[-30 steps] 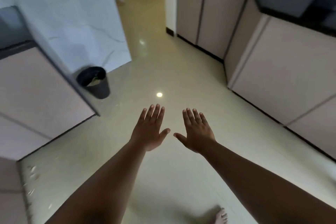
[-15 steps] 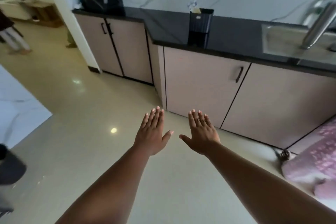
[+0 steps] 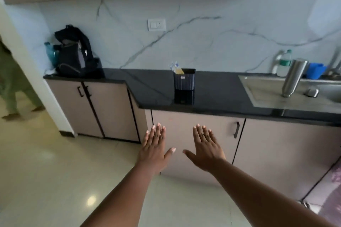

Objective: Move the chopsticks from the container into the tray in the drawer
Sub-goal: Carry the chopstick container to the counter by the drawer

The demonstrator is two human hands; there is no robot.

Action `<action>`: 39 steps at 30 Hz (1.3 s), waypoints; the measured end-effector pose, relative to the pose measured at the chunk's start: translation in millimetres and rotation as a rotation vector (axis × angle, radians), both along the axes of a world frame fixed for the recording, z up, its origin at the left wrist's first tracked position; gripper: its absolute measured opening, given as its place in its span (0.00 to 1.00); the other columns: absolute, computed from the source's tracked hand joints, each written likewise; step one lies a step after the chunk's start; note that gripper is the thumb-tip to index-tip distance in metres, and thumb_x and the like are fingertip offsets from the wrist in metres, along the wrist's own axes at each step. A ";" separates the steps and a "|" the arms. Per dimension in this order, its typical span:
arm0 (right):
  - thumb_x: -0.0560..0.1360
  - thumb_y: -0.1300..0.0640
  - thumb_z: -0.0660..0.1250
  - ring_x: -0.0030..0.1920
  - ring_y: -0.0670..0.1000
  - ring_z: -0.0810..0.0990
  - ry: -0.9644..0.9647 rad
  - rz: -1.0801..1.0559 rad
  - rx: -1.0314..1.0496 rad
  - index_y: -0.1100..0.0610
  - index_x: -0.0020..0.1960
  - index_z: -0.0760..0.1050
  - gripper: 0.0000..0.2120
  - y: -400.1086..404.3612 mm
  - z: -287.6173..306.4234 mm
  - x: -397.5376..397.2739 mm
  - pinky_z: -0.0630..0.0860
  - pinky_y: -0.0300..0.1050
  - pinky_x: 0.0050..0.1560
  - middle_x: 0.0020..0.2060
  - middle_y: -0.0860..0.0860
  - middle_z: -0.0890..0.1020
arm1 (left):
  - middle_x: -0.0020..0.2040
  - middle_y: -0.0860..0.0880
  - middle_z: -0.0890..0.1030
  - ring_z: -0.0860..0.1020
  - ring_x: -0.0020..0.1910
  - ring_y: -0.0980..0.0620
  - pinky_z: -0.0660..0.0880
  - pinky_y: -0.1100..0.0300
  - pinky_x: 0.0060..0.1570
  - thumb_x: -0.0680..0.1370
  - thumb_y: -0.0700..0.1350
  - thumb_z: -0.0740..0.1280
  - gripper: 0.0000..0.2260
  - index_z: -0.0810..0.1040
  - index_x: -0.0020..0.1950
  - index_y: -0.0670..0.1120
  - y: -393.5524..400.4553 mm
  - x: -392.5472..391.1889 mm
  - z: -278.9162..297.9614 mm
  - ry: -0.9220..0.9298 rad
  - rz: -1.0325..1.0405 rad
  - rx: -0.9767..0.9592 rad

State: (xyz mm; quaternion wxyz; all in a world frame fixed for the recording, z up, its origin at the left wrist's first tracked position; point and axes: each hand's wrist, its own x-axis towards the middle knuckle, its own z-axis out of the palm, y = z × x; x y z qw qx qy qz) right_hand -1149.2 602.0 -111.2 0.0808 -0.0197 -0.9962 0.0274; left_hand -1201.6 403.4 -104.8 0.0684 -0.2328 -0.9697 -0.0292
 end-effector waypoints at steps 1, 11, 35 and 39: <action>0.76 0.31 0.43 0.76 0.56 0.35 0.018 -0.025 -0.006 0.59 0.77 0.34 0.43 -1.8 8.3 -15.7 0.38 0.53 0.76 0.77 0.56 0.38 | 0.74 0.47 0.26 0.25 0.71 0.49 0.24 0.53 0.67 0.80 0.64 0.43 0.35 0.25 0.72 0.47 0.0 -19.9 10.4 0.014 -0.015 0.002; 0.73 0.28 0.34 0.74 0.54 0.30 0.090 -0.087 0.015 0.56 0.73 0.28 0.42 3.1 38.7 -132.4 0.32 0.50 0.74 0.75 0.54 0.32 | 0.71 0.49 0.22 0.23 0.70 0.50 0.23 0.54 0.65 0.78 0.66 0.40 0.35 0.21 0.69 0.49 34.5 -151.4 32.2 0.032 -0.131 0.085; 0.73 0.28 0.37 0.74 0.53 0.29 0.063 -0.029 0.034 0.56 0.74 0.28 0.42 157.6 28.1 -409.3 0.30 0.50 0.72 0.76 0.53 0.34 | 0.74 0.47 0.29 0.29 0.74 0.48 0.30 0.51 0.72 0.75 0.70 0.39 0.40 0.29 0.74 0.46 153.4 -417.6 16.5 -0.022 0.070 0.174; 0.72 0.26 0.39 0.74 0.51 0.31 0.101 -0.128 -0.099 0.54 0.74 0.28 0.44 173.2 27.3 -451.8 0.34 0.50 0.74 0.74 0.49 0.32 | 0.76 0.46 0.32 0.32 0.75 0.49 0.32 0.51 0.72 0.77 0.69 0.44 0.39 0.33 0.77 0.47 161.3 -467.1 6.0 -0.113 0.126 0.296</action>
